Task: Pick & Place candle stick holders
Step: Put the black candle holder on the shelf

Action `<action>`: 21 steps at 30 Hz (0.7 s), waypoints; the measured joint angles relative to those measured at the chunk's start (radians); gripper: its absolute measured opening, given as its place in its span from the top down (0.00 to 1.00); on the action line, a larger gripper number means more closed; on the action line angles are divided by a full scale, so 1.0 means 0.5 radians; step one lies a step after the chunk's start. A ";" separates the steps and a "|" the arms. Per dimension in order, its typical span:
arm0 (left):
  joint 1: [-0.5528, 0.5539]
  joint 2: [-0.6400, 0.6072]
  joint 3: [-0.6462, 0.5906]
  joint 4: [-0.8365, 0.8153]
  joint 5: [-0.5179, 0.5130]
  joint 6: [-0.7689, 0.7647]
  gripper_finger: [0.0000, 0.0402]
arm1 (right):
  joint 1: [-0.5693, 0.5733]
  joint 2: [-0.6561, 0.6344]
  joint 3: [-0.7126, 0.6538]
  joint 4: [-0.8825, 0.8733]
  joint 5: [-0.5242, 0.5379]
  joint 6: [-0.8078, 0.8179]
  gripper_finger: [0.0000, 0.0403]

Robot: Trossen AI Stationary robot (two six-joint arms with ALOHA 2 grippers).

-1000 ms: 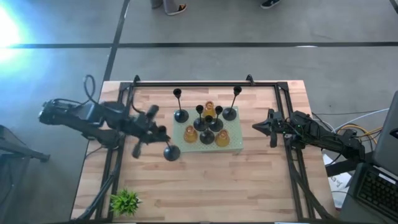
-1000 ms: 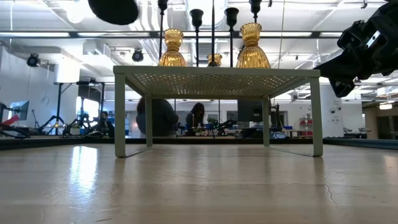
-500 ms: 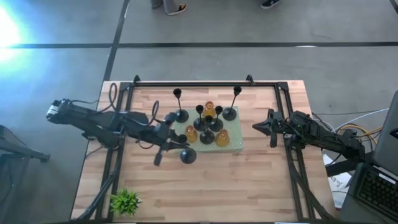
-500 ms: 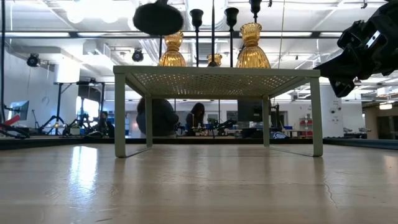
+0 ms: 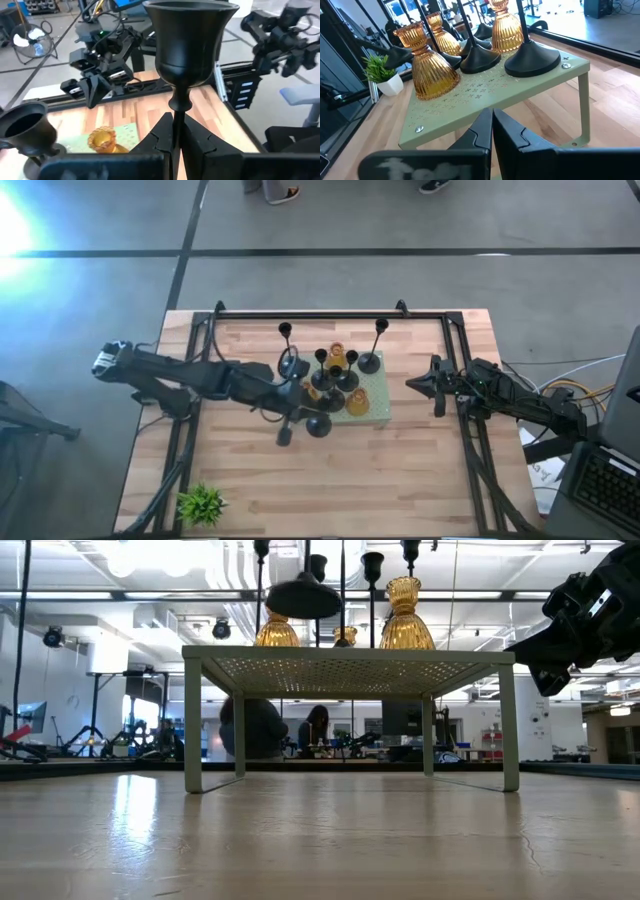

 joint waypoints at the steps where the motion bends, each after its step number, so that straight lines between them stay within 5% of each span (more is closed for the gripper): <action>1: 0.011 0.016 0.012 -0.007 0.000 0.002 0.96 | 0.000 0.000 0.000 0.000 0.000 0.000 0.98; 21: 0.165 0.184 0.035 0.029 0.112 -0.091 0.96 | 0.001 -0.001 0.000 0.000 0.000 0.000 0.98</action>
